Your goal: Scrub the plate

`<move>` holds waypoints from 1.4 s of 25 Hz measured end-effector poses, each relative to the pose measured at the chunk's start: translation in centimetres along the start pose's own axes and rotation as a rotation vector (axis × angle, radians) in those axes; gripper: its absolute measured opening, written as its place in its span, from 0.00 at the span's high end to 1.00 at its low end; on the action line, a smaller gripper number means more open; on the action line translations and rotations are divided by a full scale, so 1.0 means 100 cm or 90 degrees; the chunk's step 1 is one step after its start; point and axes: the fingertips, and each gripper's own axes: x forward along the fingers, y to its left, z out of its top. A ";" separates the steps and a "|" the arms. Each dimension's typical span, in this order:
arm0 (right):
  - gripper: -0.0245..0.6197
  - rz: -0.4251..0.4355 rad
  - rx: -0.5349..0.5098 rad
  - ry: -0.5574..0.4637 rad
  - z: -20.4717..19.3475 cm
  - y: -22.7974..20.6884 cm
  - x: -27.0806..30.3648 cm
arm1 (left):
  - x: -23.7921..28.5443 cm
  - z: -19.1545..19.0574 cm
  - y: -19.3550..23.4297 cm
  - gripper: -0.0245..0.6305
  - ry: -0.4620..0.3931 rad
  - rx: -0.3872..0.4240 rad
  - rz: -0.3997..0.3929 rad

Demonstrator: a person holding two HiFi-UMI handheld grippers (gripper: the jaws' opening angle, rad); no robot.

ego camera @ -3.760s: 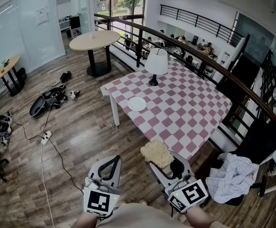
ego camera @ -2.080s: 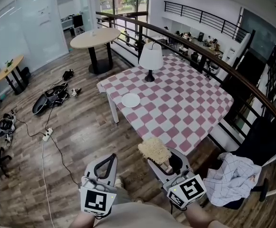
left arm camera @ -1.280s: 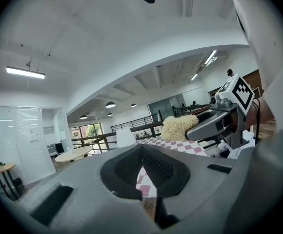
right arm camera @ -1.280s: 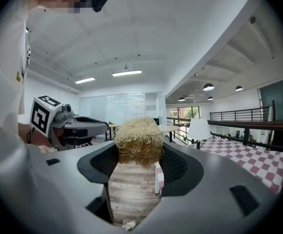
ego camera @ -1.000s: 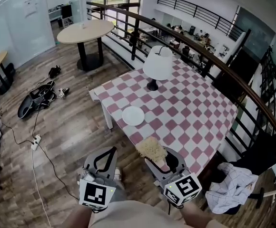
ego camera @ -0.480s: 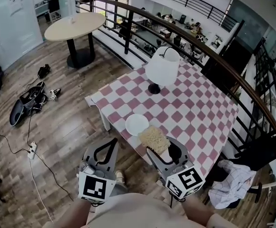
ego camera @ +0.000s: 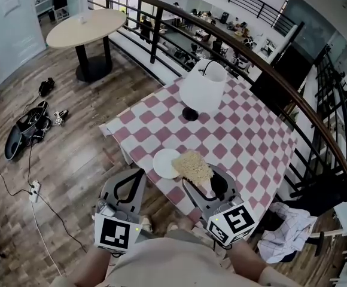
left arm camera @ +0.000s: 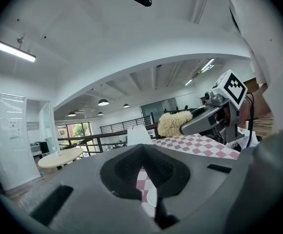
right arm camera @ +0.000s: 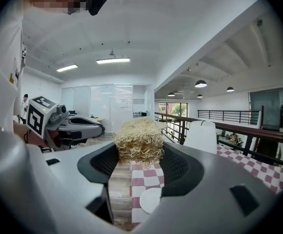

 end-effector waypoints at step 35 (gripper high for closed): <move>0.56 0.062 0.010 0.103 -0.075 -0.062 0.082 | 0.080 -0.098 -0.010 0.94 0.176 0.001 -0.023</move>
